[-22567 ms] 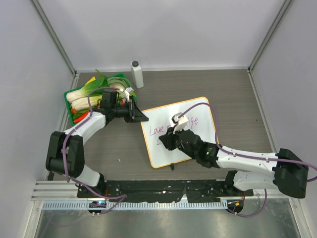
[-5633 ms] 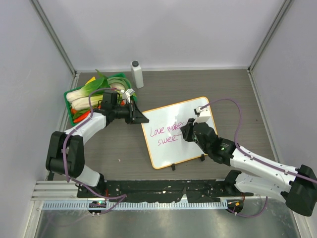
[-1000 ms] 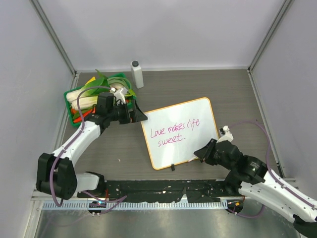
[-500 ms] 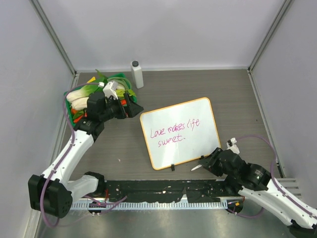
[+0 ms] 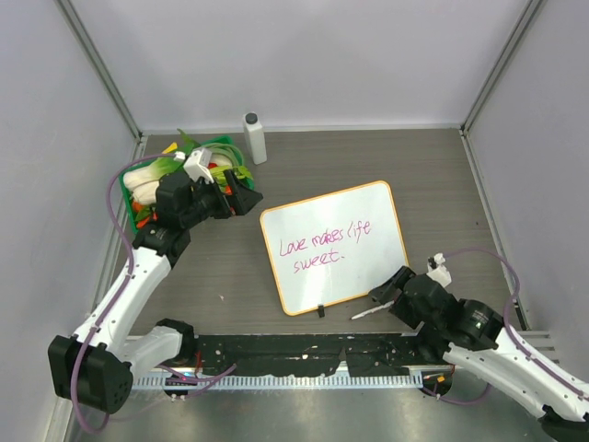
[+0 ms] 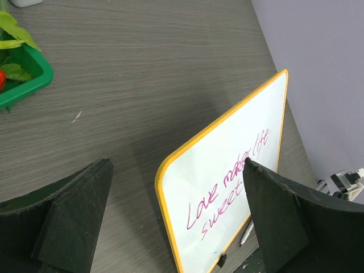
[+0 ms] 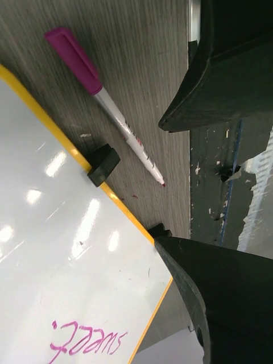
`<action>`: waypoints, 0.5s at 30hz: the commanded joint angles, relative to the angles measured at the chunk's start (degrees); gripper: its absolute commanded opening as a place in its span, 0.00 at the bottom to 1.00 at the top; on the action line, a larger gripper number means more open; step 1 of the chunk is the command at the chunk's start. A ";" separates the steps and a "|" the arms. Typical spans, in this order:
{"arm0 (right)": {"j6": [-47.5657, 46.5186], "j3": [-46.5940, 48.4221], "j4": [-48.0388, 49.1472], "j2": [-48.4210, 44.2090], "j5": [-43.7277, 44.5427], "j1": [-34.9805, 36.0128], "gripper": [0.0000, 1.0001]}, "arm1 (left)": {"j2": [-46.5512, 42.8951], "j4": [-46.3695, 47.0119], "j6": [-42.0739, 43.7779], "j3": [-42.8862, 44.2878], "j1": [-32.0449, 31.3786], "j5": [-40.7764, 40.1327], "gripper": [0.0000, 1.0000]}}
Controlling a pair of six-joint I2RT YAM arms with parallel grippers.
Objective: Write a sentence on the whiteboard
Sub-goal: Put down the whiteboard marker at the center of the board, then reset both arms
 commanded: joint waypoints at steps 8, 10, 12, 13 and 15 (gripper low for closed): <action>-24.30 20.23 15.47 28.46 6.88 -0.05 0.80 | -0.99 -4.81 2.86 3.61 0.08 -6.24 1.00; -28.34 23.22 18.28 32.95 7.75 -0.05 0.80 | -1.17 -7.02 3.92 4.67 0.17 -7.48 1.00; -32.12 25.25 22.67 35.77 7.93 -0.05 0.80 | -1.69 -8.95 5.32 5.37 0.17 -8.45 1.00; -34.83 25.79 25.90 36.48 7.50 -0.05 0.80 | -1.87 -10.00 5.85 5.81 0.17 -9.06 1.00; -38.35 27.54 31.18 38.85 6.09 -0.14 0.89 | -2.66 -11.76 6.56 6.60 0.08 -11.60 1.00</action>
